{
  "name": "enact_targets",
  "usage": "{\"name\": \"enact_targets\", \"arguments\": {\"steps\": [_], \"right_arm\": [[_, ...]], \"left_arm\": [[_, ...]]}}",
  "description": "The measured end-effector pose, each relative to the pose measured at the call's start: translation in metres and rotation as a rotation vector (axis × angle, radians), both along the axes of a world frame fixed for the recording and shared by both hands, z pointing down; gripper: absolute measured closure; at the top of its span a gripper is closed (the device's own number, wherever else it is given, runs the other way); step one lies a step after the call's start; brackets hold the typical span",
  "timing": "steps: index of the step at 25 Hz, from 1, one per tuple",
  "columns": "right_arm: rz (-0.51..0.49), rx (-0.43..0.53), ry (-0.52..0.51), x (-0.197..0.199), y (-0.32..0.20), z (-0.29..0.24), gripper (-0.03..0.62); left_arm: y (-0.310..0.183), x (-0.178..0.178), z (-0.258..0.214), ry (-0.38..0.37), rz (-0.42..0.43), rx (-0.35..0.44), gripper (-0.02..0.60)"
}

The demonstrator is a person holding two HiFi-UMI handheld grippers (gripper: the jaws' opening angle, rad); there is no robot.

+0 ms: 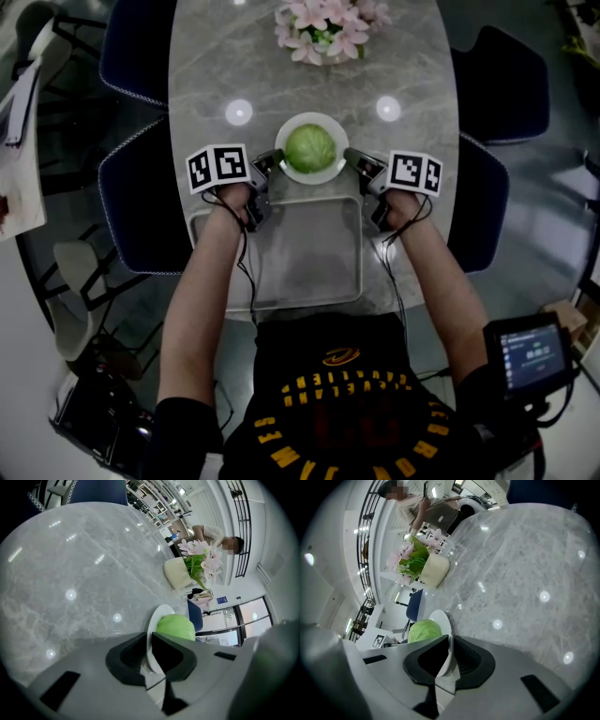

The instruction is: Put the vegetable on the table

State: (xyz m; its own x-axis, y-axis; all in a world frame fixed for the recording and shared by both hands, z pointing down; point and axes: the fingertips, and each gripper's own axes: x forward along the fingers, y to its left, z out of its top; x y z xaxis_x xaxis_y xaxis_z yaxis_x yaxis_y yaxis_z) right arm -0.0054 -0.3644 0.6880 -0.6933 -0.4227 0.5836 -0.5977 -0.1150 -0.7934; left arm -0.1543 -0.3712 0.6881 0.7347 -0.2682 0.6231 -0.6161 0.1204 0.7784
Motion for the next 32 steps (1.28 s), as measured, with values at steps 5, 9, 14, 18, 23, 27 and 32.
{"name": "enact_targets", "arguments": {"steps": [5, 9, 14, 18, 23, 27, 32], "right_arm": [[0.028, 0.015, 0.064, 0.017, -0.003, 0.002, 0.563], [0.04, 0.055, 0.085, 0.028, 0.001, -0.025, 0.563], [0.019, 0.152, 0.159, 0.031, 0.01, -0.05, 0.563], [-0.012, 0.226, 0.09, 0.013, 0.024, -0.075, 0.563], [-0.085, 0.327, 0.052, -0.009, 0.051, -0.112, 0.569], [-0.148, 0.409, 0.1, -0.02, 0.075, -0.131, 0.589], [-0.212, 0.46, 0.113, -0.036, 0.106, -0.146, 0.589]], "left_arm": [[-0.009, -0.021, 0.003, -0.159, -0.009, 0.061, 0.522], [-0.011, -0.04, -0.024, -0.172, -0.076, 0.108, 0.523], [-0.003, -0.047, -0.049, -0.187, -0.126, 0.187, 0.523], [0.013, -0.038, -0.075, -0.14, -0.159, 0.27, 0.523], [0.048, -0.015, -0.112, -0.1, -0.099, 0.372, 0.581], [0.076, -0.003, -0.132, -0.123, -0.058, 0.423, 0.581], [0.127, 0.016, -0.134, -0.151, 0.015, 0.433, 0.581]]}}
